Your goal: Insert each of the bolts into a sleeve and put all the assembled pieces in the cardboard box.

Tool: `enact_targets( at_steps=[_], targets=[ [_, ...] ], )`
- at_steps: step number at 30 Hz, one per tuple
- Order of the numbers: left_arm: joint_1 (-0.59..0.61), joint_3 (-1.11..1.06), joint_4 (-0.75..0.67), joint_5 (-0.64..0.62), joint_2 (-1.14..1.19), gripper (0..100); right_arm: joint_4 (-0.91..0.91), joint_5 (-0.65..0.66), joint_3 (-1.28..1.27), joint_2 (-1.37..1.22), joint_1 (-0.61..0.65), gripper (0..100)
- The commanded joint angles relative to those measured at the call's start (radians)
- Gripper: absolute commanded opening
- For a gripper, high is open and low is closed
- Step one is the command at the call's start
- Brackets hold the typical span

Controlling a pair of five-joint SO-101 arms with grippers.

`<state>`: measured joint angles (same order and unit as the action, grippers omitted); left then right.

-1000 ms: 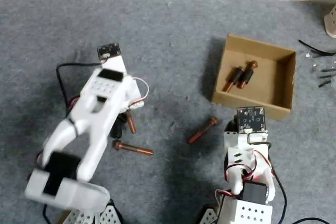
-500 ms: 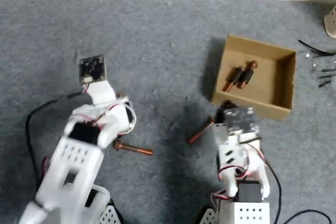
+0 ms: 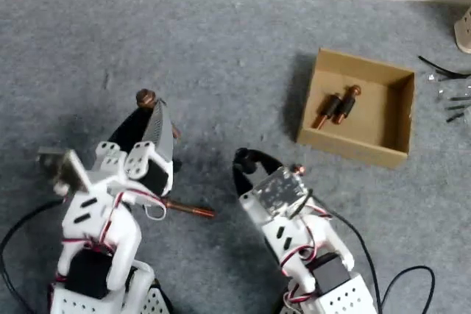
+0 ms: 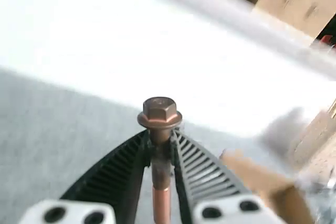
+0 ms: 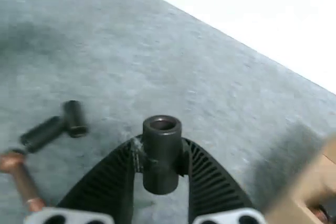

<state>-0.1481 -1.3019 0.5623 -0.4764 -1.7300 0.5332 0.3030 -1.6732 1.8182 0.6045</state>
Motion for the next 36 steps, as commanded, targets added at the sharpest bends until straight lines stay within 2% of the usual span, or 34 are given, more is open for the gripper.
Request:
enact_targets(
  at_steps=[1,5,9,12,20,27,31,36],
  targets=[
    [-0.018,-0.077,-0.144,-0.005,-0.107,1,-0.081,0.011,-0.105,0.021,0.093,0.5],
    [-0.101,-0.079,-0.091,-0.115,-0.087,1,-0.082,0.012,-0.111,0.019,0.122,0.5],
    [-0.232,-0.073,-0.006,-0.095,-0.087,1,-0.082,0.012,-0.111,0.019,0.088,0.5],
    [-0.289,-0.084,0.014,-0.089,-0.085,1,-0.079,0.012,-0.111,0.019,0.084,0.5],
    [-0.352,-0.165,0.009,-0.041,-0.085,1,-0.079,0.009,-0.111,0.019,0.062,0.5],
    [-0.352,-0.176,0.009,-0.046,-0.085,1,-0.054,0.012,-0.111,0.019,0.064,0.5],
    [-0.352,-0.228,-0.052,-0.049,-0.085,1,-0.053,0.008,-0.111,0.019,0.064,0.5],
    [-0.351,-0.348,-0.245,-0.049,-0.085,1,-0.050,0.008,-0.110,0.019,0.065,0.5]
  ],
)
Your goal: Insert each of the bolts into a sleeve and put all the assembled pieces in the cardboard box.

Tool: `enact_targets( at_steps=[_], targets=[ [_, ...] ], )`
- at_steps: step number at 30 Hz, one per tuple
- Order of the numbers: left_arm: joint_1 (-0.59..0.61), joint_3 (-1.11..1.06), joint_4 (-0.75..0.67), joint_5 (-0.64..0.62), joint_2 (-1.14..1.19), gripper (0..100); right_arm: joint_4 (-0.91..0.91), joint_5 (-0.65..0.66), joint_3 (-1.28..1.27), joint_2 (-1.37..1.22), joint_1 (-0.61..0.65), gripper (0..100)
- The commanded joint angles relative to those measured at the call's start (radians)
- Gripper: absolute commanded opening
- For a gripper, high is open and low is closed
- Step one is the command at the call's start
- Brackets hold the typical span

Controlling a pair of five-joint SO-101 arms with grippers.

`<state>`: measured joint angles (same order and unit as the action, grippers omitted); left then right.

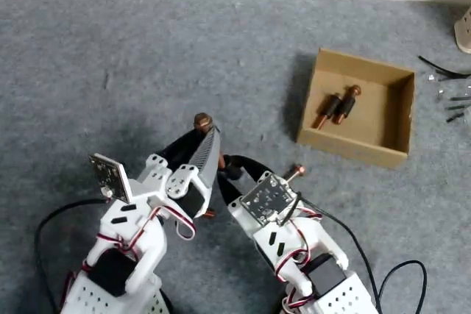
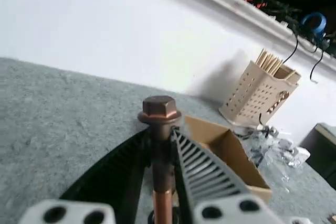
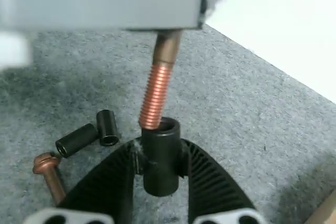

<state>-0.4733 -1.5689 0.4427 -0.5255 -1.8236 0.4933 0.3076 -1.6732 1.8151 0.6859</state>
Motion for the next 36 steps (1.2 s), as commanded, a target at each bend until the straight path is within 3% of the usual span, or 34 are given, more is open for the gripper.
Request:
enact_targets(
  at_steps=[1,4,12,31,36],
  targets=[
    [-0.025,-0.096,-0.149,0.000,0.008,1,-0.010,0.003,-0.108,0.022,-0.018,0.5],
    [-0.024,-0.097,-0.161,-0.014,0.008,1,-0.010,0.003,-0.108,0.022,-0.018,0.5],
    [0.056,-0.094,-0.183,-0.190,0.008,1,-0.001,0.003,-0.108,0.022,-0.013,0.5],
    [0.008,-0.099,-0.180,-0.187,0.008,1,0.024,0.003,-0.107,0.022,-0.021,0.5],
    [0.004,-0.091,-0.137,-0.109,0.008,1,0.019,0.003,-0.107,0.022,-0.065,0.5]
  ],
)
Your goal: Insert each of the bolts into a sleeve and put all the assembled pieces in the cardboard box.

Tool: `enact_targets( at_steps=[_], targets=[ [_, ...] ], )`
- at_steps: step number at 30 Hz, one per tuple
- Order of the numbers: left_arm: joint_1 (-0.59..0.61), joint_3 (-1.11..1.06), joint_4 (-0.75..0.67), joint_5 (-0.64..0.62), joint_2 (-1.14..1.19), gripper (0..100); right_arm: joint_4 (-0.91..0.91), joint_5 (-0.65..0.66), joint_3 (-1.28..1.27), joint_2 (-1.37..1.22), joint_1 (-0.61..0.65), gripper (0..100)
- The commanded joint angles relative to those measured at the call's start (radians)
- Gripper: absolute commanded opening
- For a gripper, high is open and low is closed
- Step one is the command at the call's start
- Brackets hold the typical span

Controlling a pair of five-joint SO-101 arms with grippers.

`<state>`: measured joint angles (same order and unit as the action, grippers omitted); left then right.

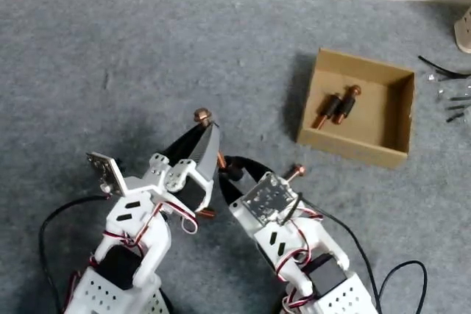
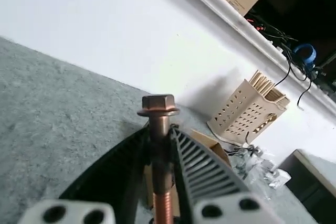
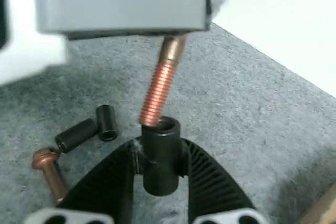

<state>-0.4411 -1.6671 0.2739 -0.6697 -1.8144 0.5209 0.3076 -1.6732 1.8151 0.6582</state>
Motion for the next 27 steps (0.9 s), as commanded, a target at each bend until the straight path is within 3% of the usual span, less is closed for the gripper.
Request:
enact_targets(
  at_steps=[1,8,14,27],
  targets=[
    [-0.028,0.007,0.035,0.037,-0.001,1,-0.008,0.003,-0.105,0.022,-0.041,0.5],
    [-0.035,0.008,0.057,0.040,-0.001,1,-0.008,0.003,-0.110,0.024,-0.054,0.5],
    [0.005,0.074,-0.020,0.034,-0.001,1,-0.002,0.003,-0.111,0.022,-0.044,0.5],
    [-0.004,0.008,-0.169,0.034,0.010,1,0.025,0.009,-0.111,0.022,-0.030,0.5]
  ],
)
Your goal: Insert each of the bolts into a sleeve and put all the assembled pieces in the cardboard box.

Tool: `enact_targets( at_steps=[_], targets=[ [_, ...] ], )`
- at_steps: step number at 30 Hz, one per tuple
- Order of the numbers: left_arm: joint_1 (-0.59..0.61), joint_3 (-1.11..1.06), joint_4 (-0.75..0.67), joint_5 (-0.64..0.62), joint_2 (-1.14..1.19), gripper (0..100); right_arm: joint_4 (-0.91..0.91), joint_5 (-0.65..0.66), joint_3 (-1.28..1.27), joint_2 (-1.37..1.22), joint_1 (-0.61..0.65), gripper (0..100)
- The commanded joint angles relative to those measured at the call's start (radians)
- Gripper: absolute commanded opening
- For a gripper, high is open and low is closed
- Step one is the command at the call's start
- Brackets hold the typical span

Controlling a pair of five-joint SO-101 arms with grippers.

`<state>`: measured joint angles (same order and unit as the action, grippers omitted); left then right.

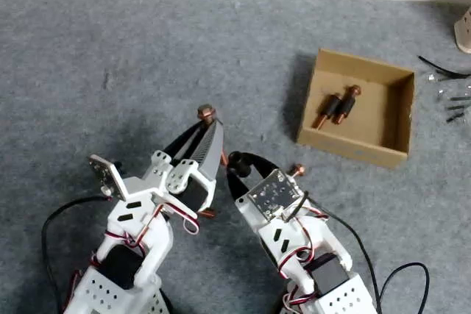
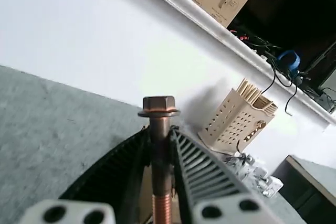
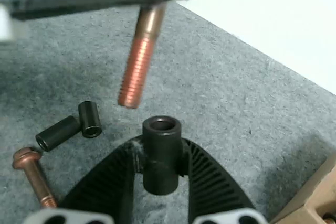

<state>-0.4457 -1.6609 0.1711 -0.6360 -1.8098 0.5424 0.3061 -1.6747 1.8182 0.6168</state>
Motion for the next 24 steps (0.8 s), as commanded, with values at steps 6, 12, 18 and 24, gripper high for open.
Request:
enact_targets(
  at_steps=[6,12,18,24],
  targets=[
    [-0.018,-0.036,-0.087,0.005,0.005,1,0.047,0.011,-0.107,0.019,0.018,0.5],
    [-0.045,-0.036,-0.048,0.006,0.007,1,0.047,0.011,-0.104,0.019,0.016,0.5],
    [-0.039,-0.036,0.012,0.003,0.007,1,0.047,0.011,-0.104,0.019,0.016,0.5],
    [0.005,-0.036,0.011,0.006,0.007,1,0.042,0.012,-0.101,0.019,0.050,0.5]
  ],
)
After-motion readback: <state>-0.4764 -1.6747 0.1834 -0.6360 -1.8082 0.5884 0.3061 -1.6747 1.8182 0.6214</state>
